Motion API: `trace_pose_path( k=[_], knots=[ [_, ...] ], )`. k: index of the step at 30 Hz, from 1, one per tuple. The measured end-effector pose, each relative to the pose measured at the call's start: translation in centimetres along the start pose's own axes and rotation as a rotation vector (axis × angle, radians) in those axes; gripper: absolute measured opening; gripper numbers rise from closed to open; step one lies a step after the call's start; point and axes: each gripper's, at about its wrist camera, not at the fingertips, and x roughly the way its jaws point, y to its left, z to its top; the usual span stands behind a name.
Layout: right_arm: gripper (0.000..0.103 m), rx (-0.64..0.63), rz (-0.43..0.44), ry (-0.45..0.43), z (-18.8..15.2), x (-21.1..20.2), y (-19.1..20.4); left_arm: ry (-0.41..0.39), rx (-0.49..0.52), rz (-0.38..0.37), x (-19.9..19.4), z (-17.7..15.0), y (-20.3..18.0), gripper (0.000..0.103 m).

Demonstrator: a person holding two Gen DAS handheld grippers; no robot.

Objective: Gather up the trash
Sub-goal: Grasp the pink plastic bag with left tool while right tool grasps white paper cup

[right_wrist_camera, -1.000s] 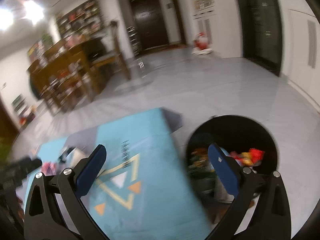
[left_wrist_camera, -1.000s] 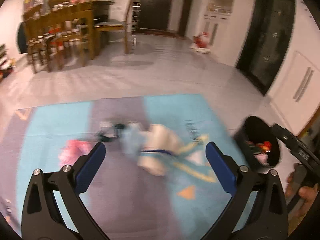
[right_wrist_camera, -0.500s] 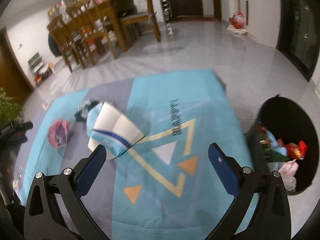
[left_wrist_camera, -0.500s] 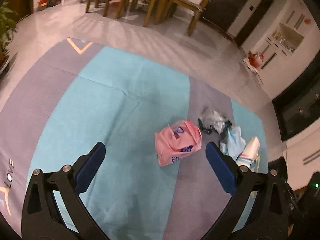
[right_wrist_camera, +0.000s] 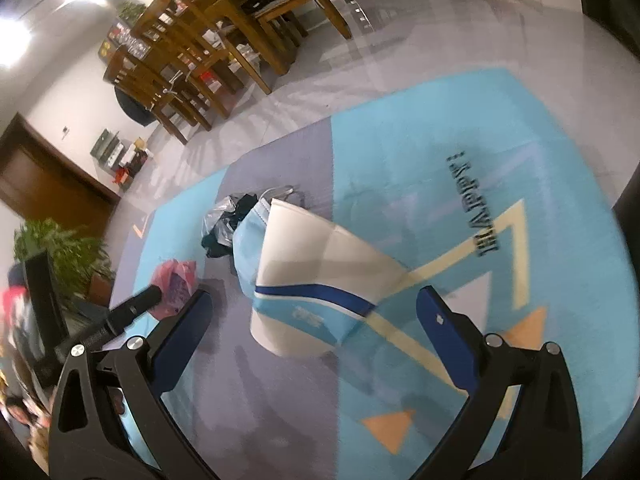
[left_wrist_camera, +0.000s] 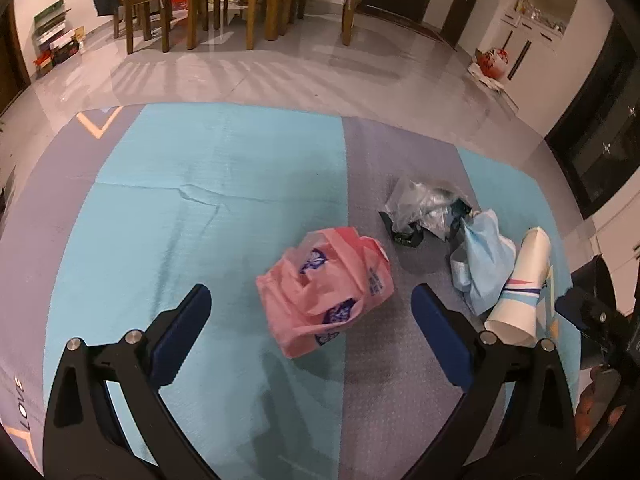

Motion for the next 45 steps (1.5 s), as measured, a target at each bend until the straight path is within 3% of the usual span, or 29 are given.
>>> trace_pose_path(
  k=[8,15,17,19,27,29,39,45],
  knots=[
    [0.100,0.100,0.002,0.046,-0.1,2.1,-0.2,-0.001,0.034,0.028,1.5,0.0,-0.8,0.100],
    [0.100,0.084,0.009,0.067,-0.3,3.1,0.1,-0.004,0.037,0.006,1.8,-0.2,-1.0,0.098],
    [0.097,0.069,0.008,0.061,-0.4,2.9,0.3,0.010,0.030,0.003,2.1,-0.3,-0.8,0.082],
    [0.083,0.067,0.004,0.062,-0.5,2.7,0.2,0.025,0.021,-0.006,2.4,-0.4,-0.7,0.069],
    [0.076,0.059,0.008,0.073,-0.8,2.2,-0.2,0.026,-0.001,-0.031,2.3,-0.6,-0.6,0.055],
    [0.075,0.062,0.002,0.069,-0.9,2.0,-0.3,0.026,-0.001,-0.043,2.1,-0.7,-0.7,0.044],
    [0.074,0.081,0.061,0.014,-1.0,-1.1,-0.4,-0.050,0.049,-0.081,-2.0,-0.9,-2.8,0.042],
    [0.074,0.031,0.072,-0.019,-1.3,-2.9,0.3,-0.073,0.082,-0.082,-3.7,-1.4,-4.2,0.042]
  ],
)
